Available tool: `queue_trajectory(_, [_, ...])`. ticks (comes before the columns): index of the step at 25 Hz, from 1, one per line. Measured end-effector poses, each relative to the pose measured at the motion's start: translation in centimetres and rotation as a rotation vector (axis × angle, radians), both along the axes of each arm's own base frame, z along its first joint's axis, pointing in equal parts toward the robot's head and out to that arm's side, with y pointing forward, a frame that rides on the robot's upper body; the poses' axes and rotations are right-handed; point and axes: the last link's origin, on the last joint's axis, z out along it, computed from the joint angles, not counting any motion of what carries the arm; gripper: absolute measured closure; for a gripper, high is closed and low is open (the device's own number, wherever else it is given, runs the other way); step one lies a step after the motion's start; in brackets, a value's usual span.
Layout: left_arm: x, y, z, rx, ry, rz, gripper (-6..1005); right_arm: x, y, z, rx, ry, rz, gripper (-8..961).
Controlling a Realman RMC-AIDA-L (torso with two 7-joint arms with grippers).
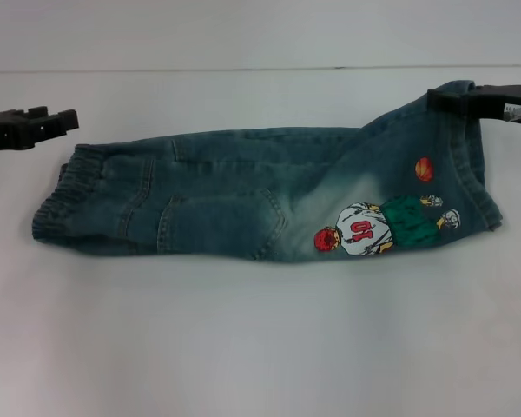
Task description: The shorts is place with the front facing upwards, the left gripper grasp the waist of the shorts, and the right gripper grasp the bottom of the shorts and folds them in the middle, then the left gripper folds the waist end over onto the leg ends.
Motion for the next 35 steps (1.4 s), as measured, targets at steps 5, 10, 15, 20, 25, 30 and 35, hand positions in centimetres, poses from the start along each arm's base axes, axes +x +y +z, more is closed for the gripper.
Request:
queue_trajectory(5, [-0.1,-0.1,0.0,-0.002,-0.001,0.001,399,0.3,-0.7,0.0,-0.037,0.026,-0.007,298])
queue_trajectory(10, [0.0,-0.2,-0.1,-0.007,-0.003,-0.001,400,0.9,-1.2,0.1,-0.047,0.041,-0.026,145])
queue_trajectory(15, [0.0,-0.3,-0.2,-0.019,-0.009,-0.007,402,1.4,-1.6,0.1,-0.048,0.045,-0.041,55])
queue_trajectory(20, [0.1,-0.4,-0.3,-0.026,-0.011,-0.011,403,2.0,-1.9,0.0,-0.054,0.039,-0.064,2])
queue_trajectory(25, [0.2,-0.5,-0.4,-0.036,-0.013,-0.015,404,2.8,-2.0,0.2,-0.046,0.029,-0.113,5])
queue_trajectory(30, [0.3,-0.6,-0.6,-0.042,-0.012,-0.022,407,3.7,-2.2,0.9,-0.009,0.013,-0.137,4])
queue_trajectory(35, [0.2,-0.7,-0.6,-0.039,-0.015,-0.023,410,4.7,-2.7,2.4,0.047,0.005,-0.154,4])
